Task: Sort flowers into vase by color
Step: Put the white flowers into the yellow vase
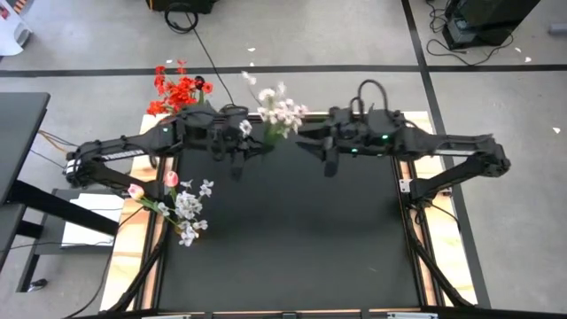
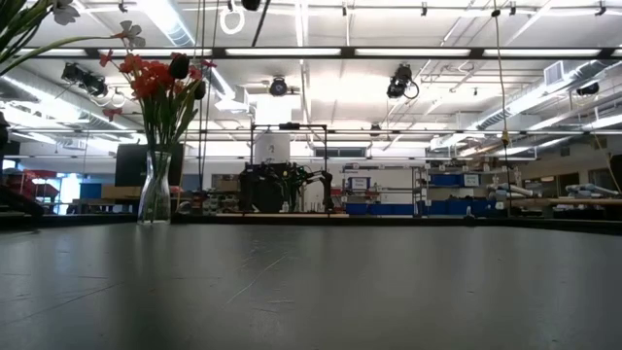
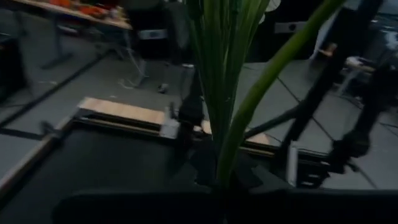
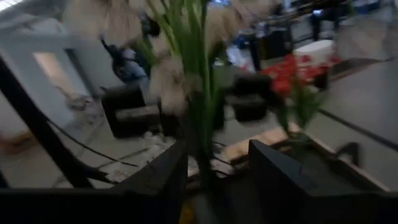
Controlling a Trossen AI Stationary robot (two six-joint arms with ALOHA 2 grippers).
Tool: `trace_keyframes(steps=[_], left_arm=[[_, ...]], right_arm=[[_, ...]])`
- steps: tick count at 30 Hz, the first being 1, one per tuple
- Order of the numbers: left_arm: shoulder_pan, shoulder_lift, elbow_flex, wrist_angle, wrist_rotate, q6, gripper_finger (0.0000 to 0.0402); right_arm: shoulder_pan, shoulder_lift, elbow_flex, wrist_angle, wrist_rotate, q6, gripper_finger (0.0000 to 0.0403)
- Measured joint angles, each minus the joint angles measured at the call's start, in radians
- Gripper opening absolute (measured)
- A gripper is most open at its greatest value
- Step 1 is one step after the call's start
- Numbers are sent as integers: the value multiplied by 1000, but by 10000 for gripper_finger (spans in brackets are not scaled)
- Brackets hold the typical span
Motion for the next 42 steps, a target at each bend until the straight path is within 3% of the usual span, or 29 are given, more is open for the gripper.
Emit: trace_keyframes(steps=[8,11,19,30,42], left_arm=[[56,-118,0,-86,-77,75,7],[71,-172,0,-150,-153,102,7],[113,-339,0,-315,-275,143,7],[164,-581,1,-533,-282,151,6],[164,-649,3,-633,-228,202,6]], right_arm=[[8,-155,0,-173,85,-31,175],[8,-190,0,-219,109,-47,176],[8,-241,0,-227,121,-134,176],[8,-237,0,-212,121,-133,176],[8,-230,0,-204,120,-90,176]])
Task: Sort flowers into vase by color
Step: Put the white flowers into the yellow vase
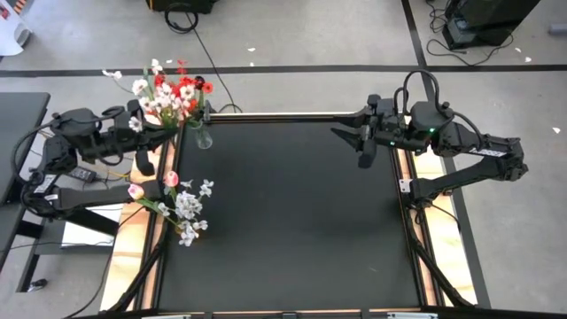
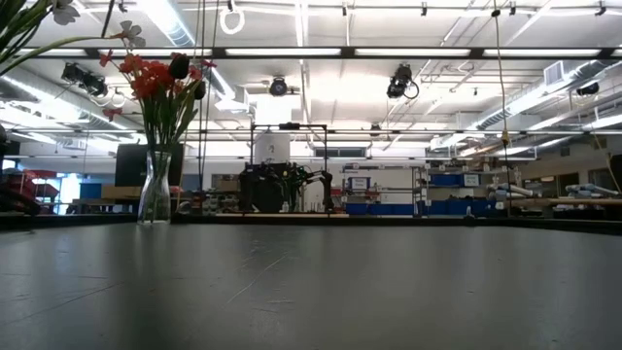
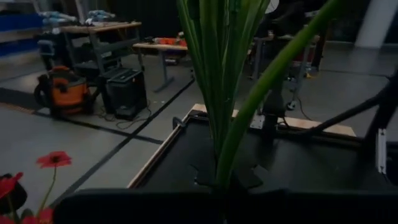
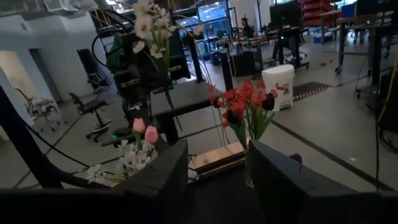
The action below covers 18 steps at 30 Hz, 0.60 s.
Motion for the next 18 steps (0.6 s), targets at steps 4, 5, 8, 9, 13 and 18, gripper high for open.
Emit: trace_keyframes(steps=[4,5,8,9,13,18], left_arm=[[-1,-15,16,-18,13,48,6],[-1,-21,21,-25,13,60,6],[-1,-36,29,-40,12,78,6],[-1,-41,29,-48,12,77,6],[-1,-55,29,-58,13,46,6],[-1,-59,24,-50,23,-7,6]], right_arm=[[0,-10,0,-45,-20,45,176],[2,-12,0,-59,-21,48,175],[4,-20,0,-83,-6,44,168],[7,-22,0,-81,2,38,166],[18,-30,0,-80,12,6,157],[37,-31,0,-65,9,-34,142]])
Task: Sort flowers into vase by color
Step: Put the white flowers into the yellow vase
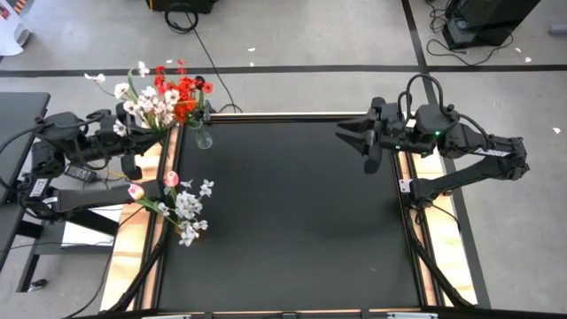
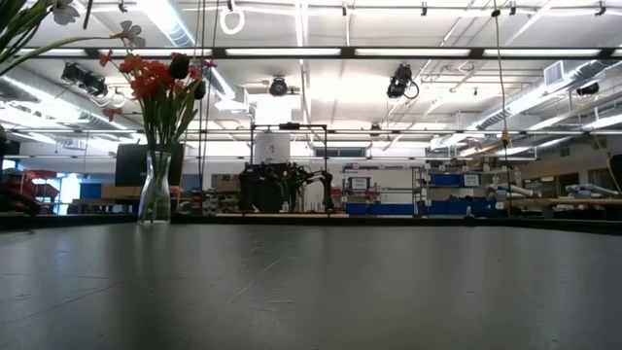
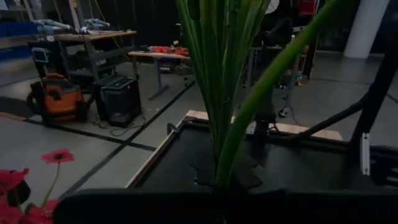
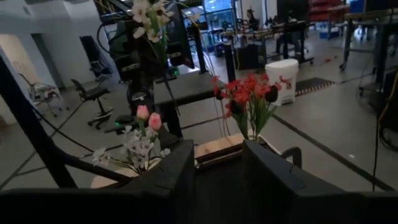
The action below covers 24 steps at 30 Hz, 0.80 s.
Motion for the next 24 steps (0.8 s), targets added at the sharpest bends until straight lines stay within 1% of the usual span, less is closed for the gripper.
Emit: trace_keyframes(steps=[3,9,13,16,18,20,22,24], left_arm=[[0,0,-16,32,2,-19,6],[0,1,-105,92,52,-27,6],[0,0,-113,135,52,-23,6],[0,-13,-76,144,53,18,6],[0,-25,-38,119,54,64,6],[0,-35,-1,97,54,76,6],[0,-46,17,71,88,77,6],[0,-61,19,65,149,81,6]], right_arm=[[4,0,0,29,-20,-32,135],[4,-3,0,46,-75,-38,130],[4,-1,0,38,-33,-38,130],[1,-1,0,38,8,-38,130],[0,-1,0,38,28,-38,130],[0,-1,0,39,34,-38,130],[0,-1,0,39,33,-38,130],[0,-1,0,40,24,-38,130]])
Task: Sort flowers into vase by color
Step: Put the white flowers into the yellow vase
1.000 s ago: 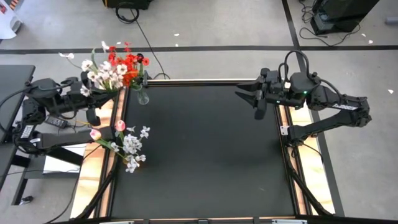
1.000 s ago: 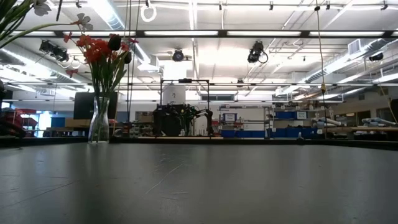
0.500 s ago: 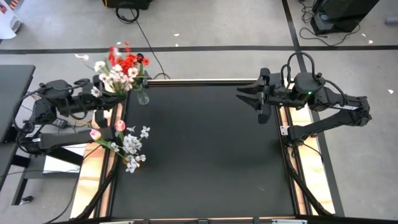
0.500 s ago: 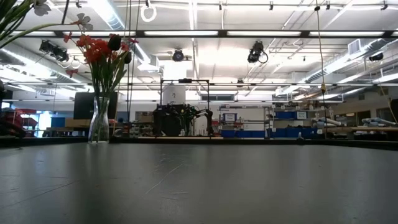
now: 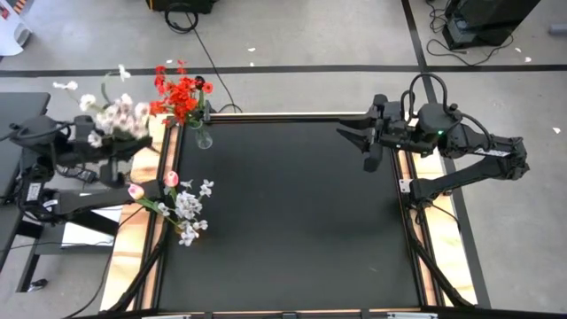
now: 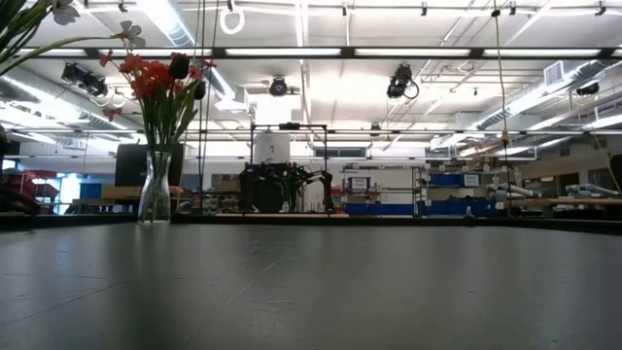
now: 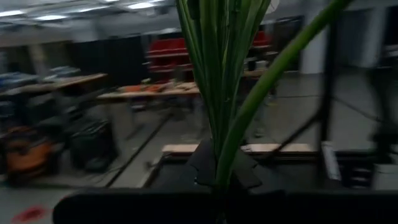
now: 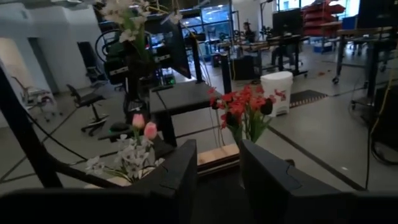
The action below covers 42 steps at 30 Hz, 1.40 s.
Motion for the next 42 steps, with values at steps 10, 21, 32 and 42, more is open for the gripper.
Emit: trace_keyframes(steps=[10,21,32,42], left_arm=[[0,-38,0,8,428,-23,6],[-12,-39,9,26,684,-55,6],[-10,-88,-81,-145,617,-56,6],[108,-260,-262,97,585,-278,6]], right_arm=[[0,0,0,6,-5,0,130],[0,0,0,6,-6,0,130],[0,0,0,5,-6,0,130],[0,0,0,5,-7,0,130]])
